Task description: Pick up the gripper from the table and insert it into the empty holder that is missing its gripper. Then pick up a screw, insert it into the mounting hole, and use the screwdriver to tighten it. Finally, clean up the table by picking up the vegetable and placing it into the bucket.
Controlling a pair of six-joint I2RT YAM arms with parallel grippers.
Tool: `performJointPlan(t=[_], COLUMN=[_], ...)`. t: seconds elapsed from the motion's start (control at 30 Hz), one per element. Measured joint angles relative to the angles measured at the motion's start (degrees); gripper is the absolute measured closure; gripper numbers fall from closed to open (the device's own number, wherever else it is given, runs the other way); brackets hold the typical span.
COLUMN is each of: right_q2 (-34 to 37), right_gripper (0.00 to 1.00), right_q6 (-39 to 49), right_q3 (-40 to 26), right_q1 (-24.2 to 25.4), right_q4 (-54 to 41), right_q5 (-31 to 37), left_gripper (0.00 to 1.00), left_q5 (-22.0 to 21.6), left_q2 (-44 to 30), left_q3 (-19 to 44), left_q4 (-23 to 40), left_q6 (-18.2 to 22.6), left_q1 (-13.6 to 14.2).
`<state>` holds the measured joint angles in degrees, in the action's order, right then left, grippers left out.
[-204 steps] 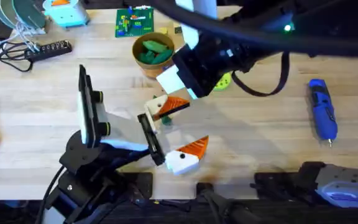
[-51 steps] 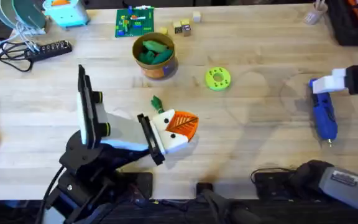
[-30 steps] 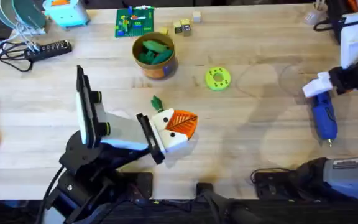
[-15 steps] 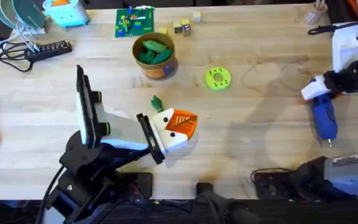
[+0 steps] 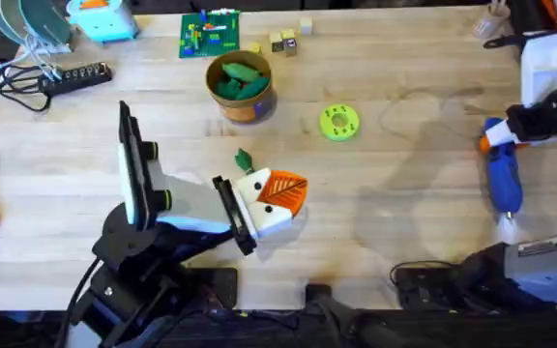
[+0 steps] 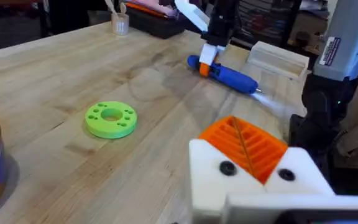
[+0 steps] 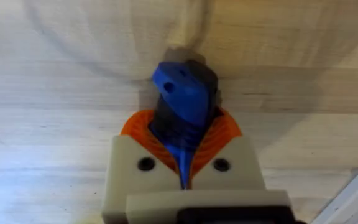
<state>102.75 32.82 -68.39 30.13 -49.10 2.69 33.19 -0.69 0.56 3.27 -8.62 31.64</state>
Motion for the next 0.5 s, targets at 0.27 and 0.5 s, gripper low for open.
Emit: performJointPlan(t=[0.27, 0.5], right_q2=[0.27, -4.17], right_gripper=[0.977, 0.977], right_q6=[-5.64, -10.52], right_q3=[-11.16, -16.21], right_q1=[-0.26, -1.08], right_q4=[-2.28, -2.34], right_q5=[-3.34, -8.85], left_gripper=[0.986, 0.986], left_q5=[0.0, 0.0], left_q2=[0.0, 0.0], left_q3=[0.0, 0.0], left_q4=[0.0, 0.0], left_q6=[0.0, 0.0], left_q1=[0.0, 0.0])
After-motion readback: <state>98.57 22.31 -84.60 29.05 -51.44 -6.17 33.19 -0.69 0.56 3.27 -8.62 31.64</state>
